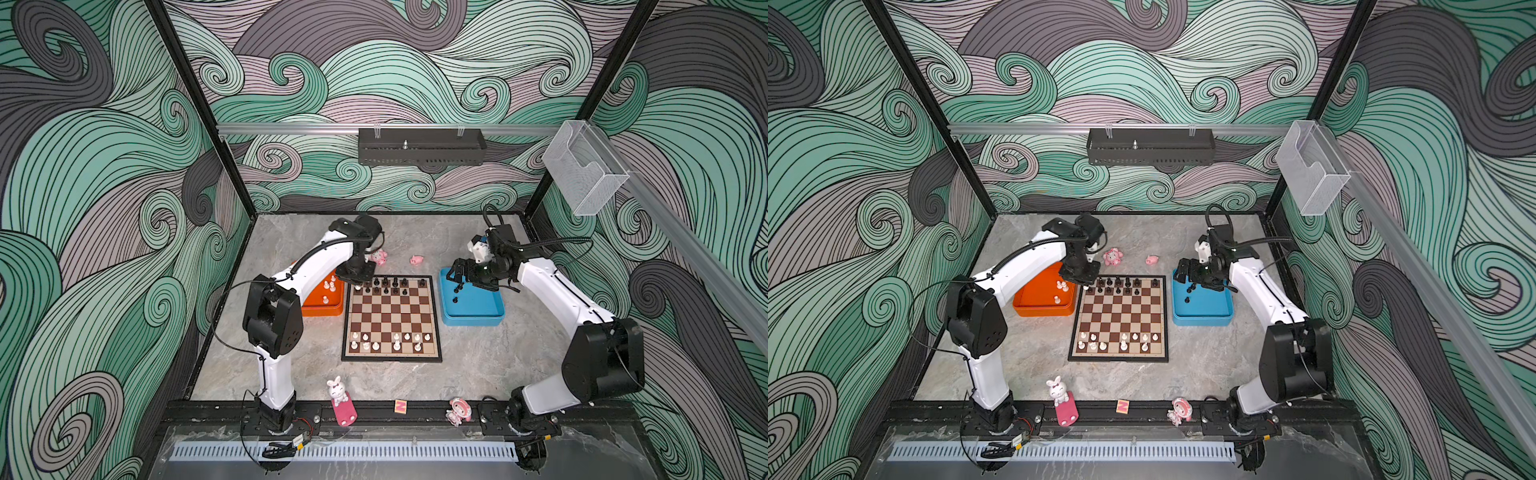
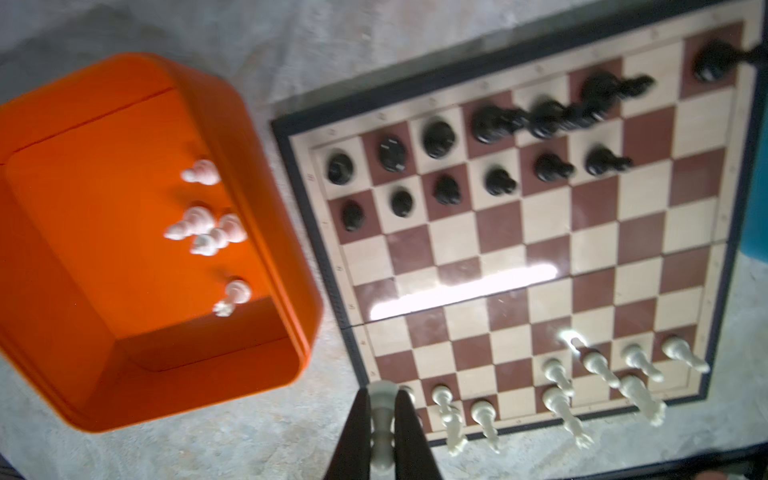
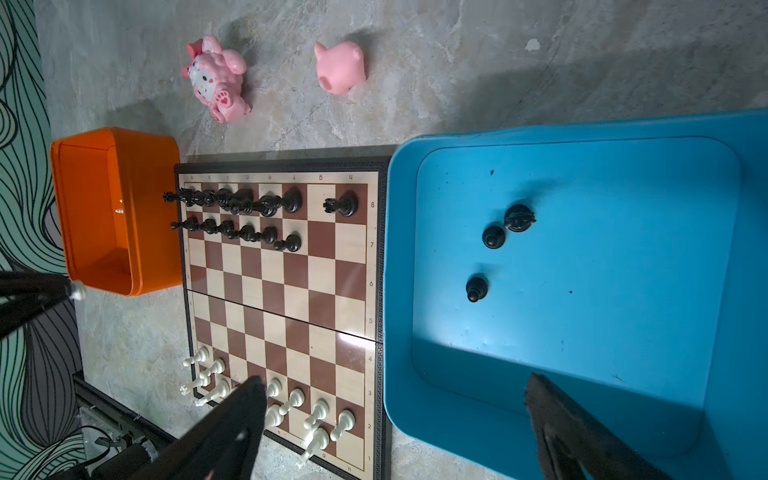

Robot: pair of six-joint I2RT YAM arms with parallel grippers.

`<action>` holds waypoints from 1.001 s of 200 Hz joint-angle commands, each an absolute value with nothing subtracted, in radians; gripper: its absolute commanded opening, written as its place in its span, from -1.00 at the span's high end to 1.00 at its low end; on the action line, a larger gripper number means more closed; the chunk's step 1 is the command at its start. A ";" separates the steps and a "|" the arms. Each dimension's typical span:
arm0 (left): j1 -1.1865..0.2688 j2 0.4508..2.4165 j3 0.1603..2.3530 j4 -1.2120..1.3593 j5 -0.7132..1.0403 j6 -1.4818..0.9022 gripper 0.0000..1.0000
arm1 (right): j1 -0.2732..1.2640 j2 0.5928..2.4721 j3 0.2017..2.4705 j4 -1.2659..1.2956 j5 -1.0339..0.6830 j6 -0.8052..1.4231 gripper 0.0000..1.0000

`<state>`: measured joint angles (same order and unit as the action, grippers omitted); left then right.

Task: Set up the chess pieces on the board
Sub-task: 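Lift the white piece with the left gripper and carry it over the board, then lower the white piece onto a square in the board's nearest row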

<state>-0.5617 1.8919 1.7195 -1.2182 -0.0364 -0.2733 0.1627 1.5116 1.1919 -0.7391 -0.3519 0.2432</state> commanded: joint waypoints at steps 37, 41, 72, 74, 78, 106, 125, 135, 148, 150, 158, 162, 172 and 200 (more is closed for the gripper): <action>-0.730 1.882 1.610 -1.243 0.011 -0.352 0.76 | 0.139 1.470 1.142 -0.755 -0.380 0.227 -0.95; -0.738 1.884 1.602 -1.242 0.012 -0.356 0.76 | 0.140 1.470 1.140 -0.756 -0.382 0.227 -0.95; -0.784 1.897 1.545 -1.216 0.024 -0.382 0.76 | 0.136 1.472 1.138 -0.756 -0.386 0.221 -0.94; -0.786 1.898 1.543 -1.214 0.024 -0.384 0.76 | 0.136 1.472 1.138 -0.757 -0.386 0.221 -0.94; -0.788 1.901 1.539 -1.212 0.025 -0.385 0.76 | 0.136 1.473 1.138 -0.755 -0.387 0.221 -0.95; -0.801 1.925 1.522 -1.195 0.038 -0.393 0.76 | 0.135 1.480 1.140 -0.756 -0.396 0.219 -0.95; -0.804 1.940 1.512 -1.180 0.052 -0.393 0.76 | 0.135 1.483 1.140 -0.755 -0.396 0.220 -0.95; -0.803 1.950 1.505 -1.173 0.056 -0.393 0.76 | 0.134 1.483 1.138 -0.756 -0.396 0.218 -0.95; -0.803 1.960 1.497 -1.161 0.065 -0.393 0.76 | 0.133 1.483 1.138 -0.756 -0.394 0.218 -0.95; -0.804 1.961 1.495 -1.160 0.066 -0.393 0.76 | 0.134 1.483 1.138 -0.757 -0.394 0.217 -0.95; -0.804 1.965 1.491 -1.155 0.069 -0.394 0.76 | 0.132 1.484 1.138 -0.756 -0.394 0.218 -0.95; -0.804 1.965 1.490 -1.153 0.069 -0.394 0.76 | 0.131 1.484 1.138 -0.755 -0.393 0.218 -0.95; -0.804 1.970 1.486 -1.146 0.067 -0.396 0.76 | 0.132 1.487 1.140 -0.756 -0.394 0.218 -0.95; -0.805 1.981 1.480 -1.139 0.066 -0.397 0.76 | 0.130 1.494 1.143 -0.756 -0.394 0.216 -0.95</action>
<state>-0.7967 1.9621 1.4822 -1.1469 0.0566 -0.3790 0.1352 1.4872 1.1469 -0.7452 -0.3832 0.2348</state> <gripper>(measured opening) 0.121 0.975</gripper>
